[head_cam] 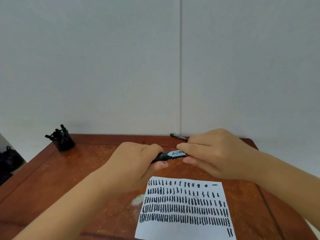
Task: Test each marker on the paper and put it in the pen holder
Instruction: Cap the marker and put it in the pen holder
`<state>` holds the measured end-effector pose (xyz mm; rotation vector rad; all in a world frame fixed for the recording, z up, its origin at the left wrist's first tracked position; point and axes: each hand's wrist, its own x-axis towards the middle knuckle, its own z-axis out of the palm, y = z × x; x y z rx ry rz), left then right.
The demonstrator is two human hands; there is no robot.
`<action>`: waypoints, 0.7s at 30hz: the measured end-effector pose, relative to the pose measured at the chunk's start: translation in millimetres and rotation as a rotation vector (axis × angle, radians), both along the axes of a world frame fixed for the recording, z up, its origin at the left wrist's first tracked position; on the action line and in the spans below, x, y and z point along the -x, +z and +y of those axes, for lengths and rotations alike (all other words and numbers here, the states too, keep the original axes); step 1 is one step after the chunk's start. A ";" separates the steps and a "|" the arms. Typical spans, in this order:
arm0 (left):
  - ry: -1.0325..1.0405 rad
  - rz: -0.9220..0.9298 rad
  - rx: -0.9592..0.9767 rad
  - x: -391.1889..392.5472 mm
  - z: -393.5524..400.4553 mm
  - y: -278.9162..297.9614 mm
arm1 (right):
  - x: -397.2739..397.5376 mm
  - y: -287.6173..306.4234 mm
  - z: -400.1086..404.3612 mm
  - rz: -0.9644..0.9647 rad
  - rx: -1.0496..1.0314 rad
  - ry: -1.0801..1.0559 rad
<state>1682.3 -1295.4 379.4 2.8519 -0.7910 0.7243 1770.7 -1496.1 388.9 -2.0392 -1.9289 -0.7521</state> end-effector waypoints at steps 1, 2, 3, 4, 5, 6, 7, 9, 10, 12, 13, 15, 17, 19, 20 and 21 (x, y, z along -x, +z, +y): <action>-0.009 -0.028 -0.020 1.8 0.8 0.1 | 1.3 1.5 2.0 0.048 0.030 0.009; -0.008 -0.048 -0.042 3.2 1.6 0.7 | 2.4 2.5 4.5 0.107 0.060 0.014; -0.003 -0.069 -0.061 4.4 1.9 1.5 | 2.7 2.9 7.1 0.181 0.090 0.021; 0.004 -0.087 -0.071 5.4 2.9 0.9 | 2.2 2.7 9.8 0.265 0.119 0.032; 0.015 -0.090 -0.079 6.5 3.6 -0.6 | 1.1 1.7 12.7 0.346 0.144 0.041; 0.022 -0.084 -0.087 7.4 4.7 -3.8 | 0.1 -0.1 15.7 0.419 0.166 0.047; 0.021 -0.077 -0.097 8.0 5.8 -7.6 | -0.7 -3.1 18.5 0.484 0.182 0.056; 0.022 -0.041 -0.114 9.6 8.0 -15.7 | -1.8 -10.9 23.1 0.609 0.194 0.078; 0.037 -0.027 -0.116 9.9 9.7 -20.1 | -2.6 -15.1 25.2 0.674 0.195 0.075; 0.085 0.022 -0.092 10.7 13.5 -27.1 | -3.7 -22.3 30.8 0.785 0.199 0.037; 0.115 0.065 -0.046 10.9 14.6 -29.2 | -4.1 -25.3 35.1 0.825 0.197 0.013; 0.205 0.162 0.135 10.8 20.6 -39.6 | -6.1 -32.6 46.4 0.877 0.188 -0.020; 0.317 0.208 0.302 14.1 32.1 -57.5 | -7.5 -43.7 60.8 0.914 0.180 -0.025; 0.405 0.171 0.462 23.4 50.7 -75.5 | -8.2 -57.5 79.3 1.003 0.111 0.012; 0.455 0.148 0.552 28.9 62.1 -83.8 | -8.1 -65.0 90.4 1.063 0.044 0.035; 0.503 0.133 0.633 34.1 74.1 -91.6 | -7.4 -73.0 102.9 1.122 -0.027 0.051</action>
